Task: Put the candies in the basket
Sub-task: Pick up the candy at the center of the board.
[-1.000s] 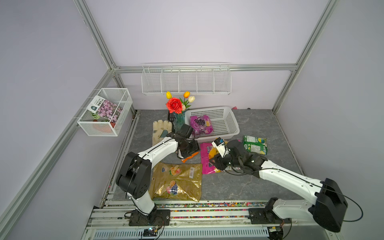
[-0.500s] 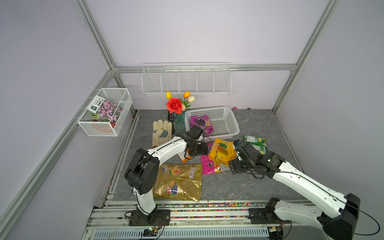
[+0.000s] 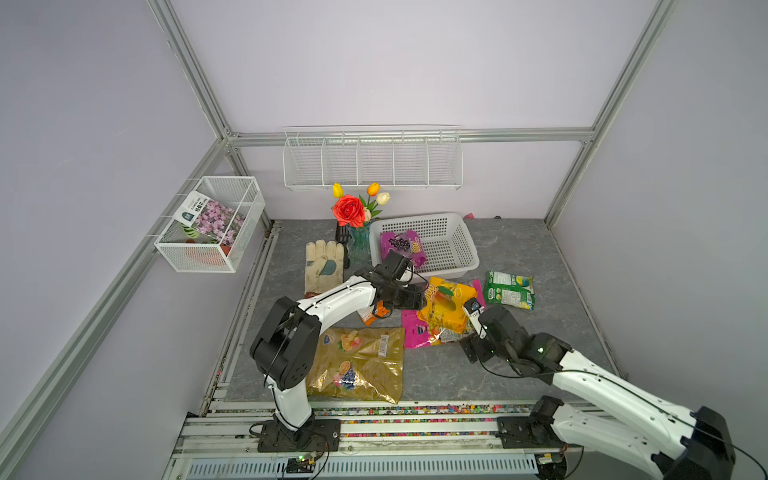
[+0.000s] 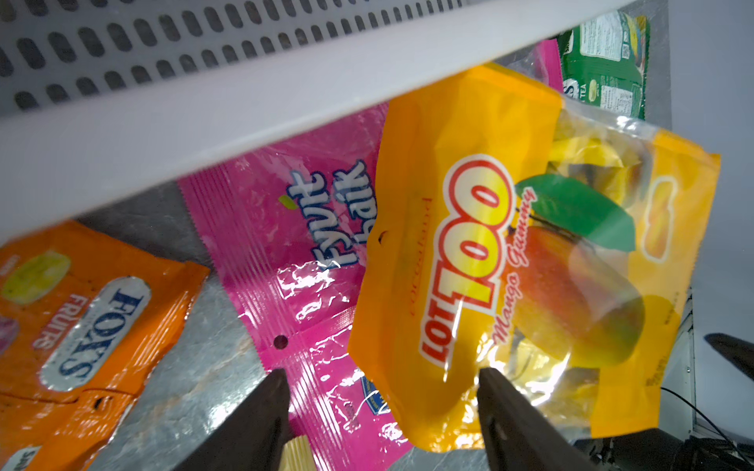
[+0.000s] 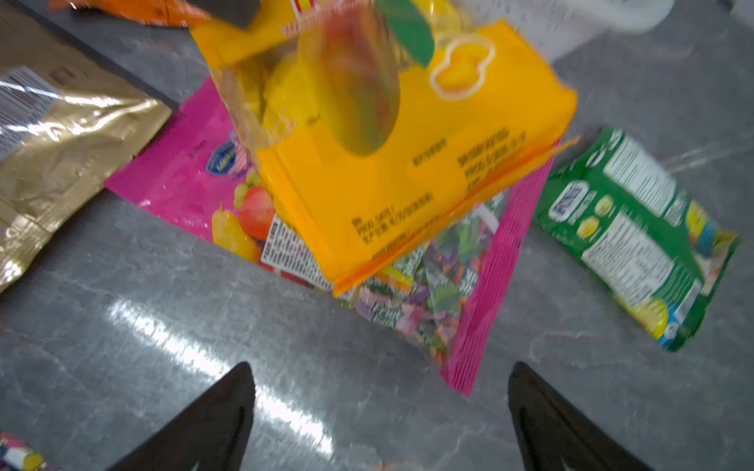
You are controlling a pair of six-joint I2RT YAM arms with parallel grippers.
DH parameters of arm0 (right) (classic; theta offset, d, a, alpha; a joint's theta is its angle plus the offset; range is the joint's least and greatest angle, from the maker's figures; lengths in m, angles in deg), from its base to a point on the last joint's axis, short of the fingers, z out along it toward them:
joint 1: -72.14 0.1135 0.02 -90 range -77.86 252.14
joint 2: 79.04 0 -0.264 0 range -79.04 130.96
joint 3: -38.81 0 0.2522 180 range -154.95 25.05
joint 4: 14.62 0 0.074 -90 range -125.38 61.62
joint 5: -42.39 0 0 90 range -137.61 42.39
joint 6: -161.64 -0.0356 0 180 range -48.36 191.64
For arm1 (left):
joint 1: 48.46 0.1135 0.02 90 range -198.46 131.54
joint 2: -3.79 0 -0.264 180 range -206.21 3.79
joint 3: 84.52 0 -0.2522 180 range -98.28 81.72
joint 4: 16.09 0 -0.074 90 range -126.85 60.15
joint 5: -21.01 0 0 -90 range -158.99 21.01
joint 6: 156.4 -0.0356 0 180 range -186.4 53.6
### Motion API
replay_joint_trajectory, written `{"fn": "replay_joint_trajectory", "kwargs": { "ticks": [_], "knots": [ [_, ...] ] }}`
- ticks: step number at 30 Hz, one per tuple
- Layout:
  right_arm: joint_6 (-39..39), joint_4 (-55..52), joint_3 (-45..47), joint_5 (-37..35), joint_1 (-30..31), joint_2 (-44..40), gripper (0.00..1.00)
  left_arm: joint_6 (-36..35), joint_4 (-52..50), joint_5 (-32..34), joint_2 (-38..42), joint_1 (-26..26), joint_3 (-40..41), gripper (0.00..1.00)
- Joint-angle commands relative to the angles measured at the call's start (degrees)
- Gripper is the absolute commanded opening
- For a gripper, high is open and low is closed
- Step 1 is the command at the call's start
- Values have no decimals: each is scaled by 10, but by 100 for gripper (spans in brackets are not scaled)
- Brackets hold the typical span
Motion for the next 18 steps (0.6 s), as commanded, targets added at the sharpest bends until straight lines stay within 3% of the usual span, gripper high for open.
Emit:
{"fn": "replay_joint_trajectory", "kwargs": {
  "ticks": [1, 6, 8, 12, 18],
  "knots": [
    [70, 126, 42, -34, 0, -11, 94, -8, 9, -11, -8, -1, -18, 76],
    [141, 195, 76, -91, 1, 32, 93, 11, 25, -53, -23, 0, -34, 76],
    [136, 219, 80, -111, 1, 50, 91, 18, 31, -65, -26, 0, -31, 76],
    [160, 294, 108, -109, 1, 86, 84, 25, 38, -73, -31, -1, -30, 76],
    [174, 347, 135, -130, 1, 64, 84, 42, 51, -118, -49, -1, -40, 76]
  ]
}}
